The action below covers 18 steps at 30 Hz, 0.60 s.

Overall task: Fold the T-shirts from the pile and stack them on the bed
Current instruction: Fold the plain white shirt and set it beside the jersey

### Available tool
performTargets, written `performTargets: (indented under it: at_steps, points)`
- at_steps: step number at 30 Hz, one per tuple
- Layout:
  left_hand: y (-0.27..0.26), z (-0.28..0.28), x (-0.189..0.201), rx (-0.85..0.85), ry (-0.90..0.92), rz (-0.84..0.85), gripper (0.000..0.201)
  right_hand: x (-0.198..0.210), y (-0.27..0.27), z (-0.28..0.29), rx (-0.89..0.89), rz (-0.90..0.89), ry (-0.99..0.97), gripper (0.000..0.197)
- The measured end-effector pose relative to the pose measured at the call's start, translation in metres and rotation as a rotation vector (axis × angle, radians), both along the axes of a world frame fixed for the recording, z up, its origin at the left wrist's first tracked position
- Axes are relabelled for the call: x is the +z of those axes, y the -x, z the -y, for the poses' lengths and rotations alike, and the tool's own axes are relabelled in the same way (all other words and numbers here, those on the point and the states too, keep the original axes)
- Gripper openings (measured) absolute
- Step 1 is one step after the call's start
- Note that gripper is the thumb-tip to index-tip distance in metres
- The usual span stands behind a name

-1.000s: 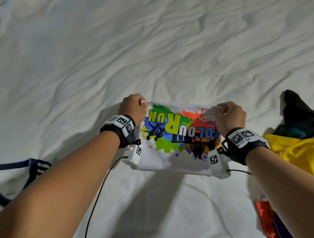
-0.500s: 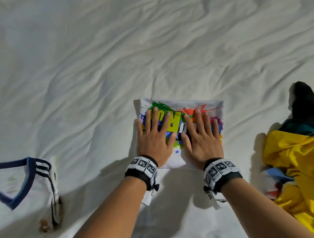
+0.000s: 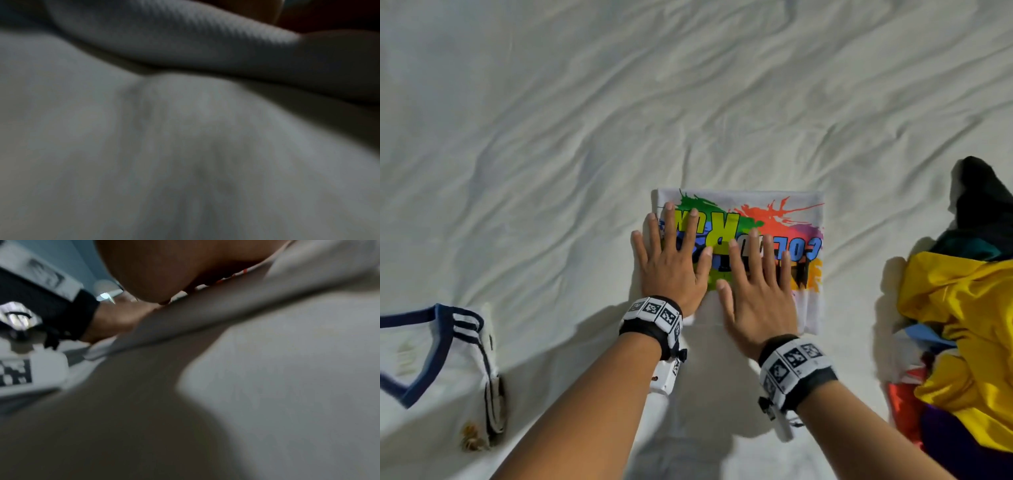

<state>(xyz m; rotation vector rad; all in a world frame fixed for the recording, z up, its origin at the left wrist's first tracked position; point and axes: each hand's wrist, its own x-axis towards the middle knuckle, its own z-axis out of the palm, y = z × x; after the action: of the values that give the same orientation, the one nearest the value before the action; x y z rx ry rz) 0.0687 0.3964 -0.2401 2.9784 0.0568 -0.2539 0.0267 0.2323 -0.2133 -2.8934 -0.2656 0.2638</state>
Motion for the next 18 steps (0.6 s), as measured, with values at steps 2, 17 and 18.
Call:
performTargets:
  at_steps: [2,17,18]
  points:
    - [0.0,-0.001,-0.001,-0.001,0.009,0.015,0.069,-0.011,0.01,-0.001,-0.052,-0.034,0.005,0.066]
    - [0.002,0.0,-0.009,0.007,-0.001,0.04,0.067,0.015,0.05,0.065,-0.699,-0.032,-0.279,0.018]
    - [0.001,0.0,-0.01,0.011,0.001,0.04,0.067,0.017,0.053,0.064,-0.74,-0.066,-0.306,0.017]
